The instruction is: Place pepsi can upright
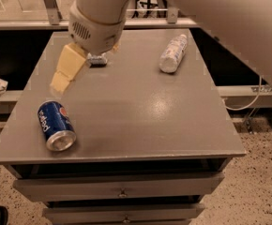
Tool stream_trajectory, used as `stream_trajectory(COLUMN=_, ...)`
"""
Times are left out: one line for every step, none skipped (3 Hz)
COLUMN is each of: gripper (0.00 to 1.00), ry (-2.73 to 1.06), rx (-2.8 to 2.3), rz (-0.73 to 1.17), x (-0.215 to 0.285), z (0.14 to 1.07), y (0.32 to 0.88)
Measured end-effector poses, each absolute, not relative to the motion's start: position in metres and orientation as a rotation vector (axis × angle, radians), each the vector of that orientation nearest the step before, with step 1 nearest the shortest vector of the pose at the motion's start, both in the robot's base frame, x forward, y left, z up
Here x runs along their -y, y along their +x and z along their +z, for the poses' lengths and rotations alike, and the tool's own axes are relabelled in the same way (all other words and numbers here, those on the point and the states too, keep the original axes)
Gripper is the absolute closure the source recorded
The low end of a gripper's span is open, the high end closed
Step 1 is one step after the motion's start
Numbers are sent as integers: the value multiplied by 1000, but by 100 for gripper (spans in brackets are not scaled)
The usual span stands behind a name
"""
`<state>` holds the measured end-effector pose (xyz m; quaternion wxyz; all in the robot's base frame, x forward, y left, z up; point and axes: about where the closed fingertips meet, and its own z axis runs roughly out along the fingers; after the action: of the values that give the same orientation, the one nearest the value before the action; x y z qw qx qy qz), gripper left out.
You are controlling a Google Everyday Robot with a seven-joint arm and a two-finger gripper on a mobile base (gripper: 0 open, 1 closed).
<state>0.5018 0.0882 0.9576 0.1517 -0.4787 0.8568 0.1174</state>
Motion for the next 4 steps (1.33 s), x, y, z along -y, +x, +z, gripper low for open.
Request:
stream_trajectory(gripper=0, ry=-1294, rx=-2571, rz=281, x=-118, z=920, y=490)
stream_trajectory(gripper=0, ry=-1203, rx=-2672, rz=247, x=-138, z=893, y=482)
stream_trajectory(gripper=0, ry=-1152, rx=-2735, rz=228, x=-158, z=876, y=476)
stream_trajectory(gripper=0, ry=-1105, rx=-2783, rz=196, x=-175, z=861, y=472)
